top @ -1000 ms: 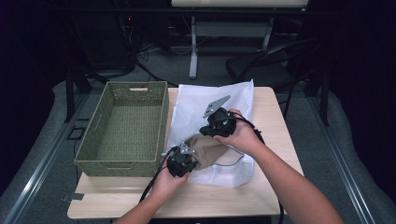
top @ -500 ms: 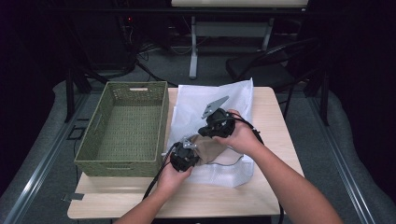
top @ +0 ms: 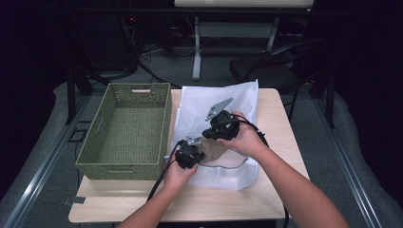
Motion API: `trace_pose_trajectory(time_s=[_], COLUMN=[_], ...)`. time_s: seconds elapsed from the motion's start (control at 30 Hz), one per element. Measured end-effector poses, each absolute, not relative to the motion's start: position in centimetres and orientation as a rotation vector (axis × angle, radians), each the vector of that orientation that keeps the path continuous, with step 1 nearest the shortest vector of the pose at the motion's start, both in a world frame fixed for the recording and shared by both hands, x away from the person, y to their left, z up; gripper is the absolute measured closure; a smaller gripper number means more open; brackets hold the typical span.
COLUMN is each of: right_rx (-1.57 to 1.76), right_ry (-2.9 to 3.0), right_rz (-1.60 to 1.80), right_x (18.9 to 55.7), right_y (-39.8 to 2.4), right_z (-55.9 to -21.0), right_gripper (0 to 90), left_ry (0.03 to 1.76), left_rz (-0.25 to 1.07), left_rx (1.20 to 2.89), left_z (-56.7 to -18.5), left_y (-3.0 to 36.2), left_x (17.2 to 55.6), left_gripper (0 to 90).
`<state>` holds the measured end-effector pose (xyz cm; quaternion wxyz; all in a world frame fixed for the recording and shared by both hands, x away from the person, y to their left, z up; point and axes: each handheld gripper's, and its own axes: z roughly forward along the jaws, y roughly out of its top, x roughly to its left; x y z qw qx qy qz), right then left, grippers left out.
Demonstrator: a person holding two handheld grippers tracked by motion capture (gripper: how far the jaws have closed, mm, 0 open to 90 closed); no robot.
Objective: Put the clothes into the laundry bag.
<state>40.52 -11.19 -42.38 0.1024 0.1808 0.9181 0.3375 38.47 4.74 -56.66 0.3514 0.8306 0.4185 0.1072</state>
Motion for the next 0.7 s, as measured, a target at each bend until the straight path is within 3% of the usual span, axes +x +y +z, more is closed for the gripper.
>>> trace_pose_trajectory(time_s=[0.17, 0.4, 0.7], right_rx=[0.54, 0.557, 0.563], right_ry=[2.71, 2.707, 2.705], right_rz=[1.002, 1.007, 1.007], right_x=[40.6, 40.7, 40.6], right_y=[-11.4, -11.8, -12.0], right_z=[-42.5, -42.8, -42.7], right_gripper=[88.7, 88.7, 88.8], left_ry=[1.07, 1.028, 0.902], left_rz=[0.284, 0.279, 0.36], left_rx=[2.166, 2.179, 2.193], left_z=[-56.4, -54.8, -50.3], left_y=[4.8, 4.9, 6.1], left_x=[38.1, 36.7, 34.5], left_gripper=[78.3, 59.9, 56.2])
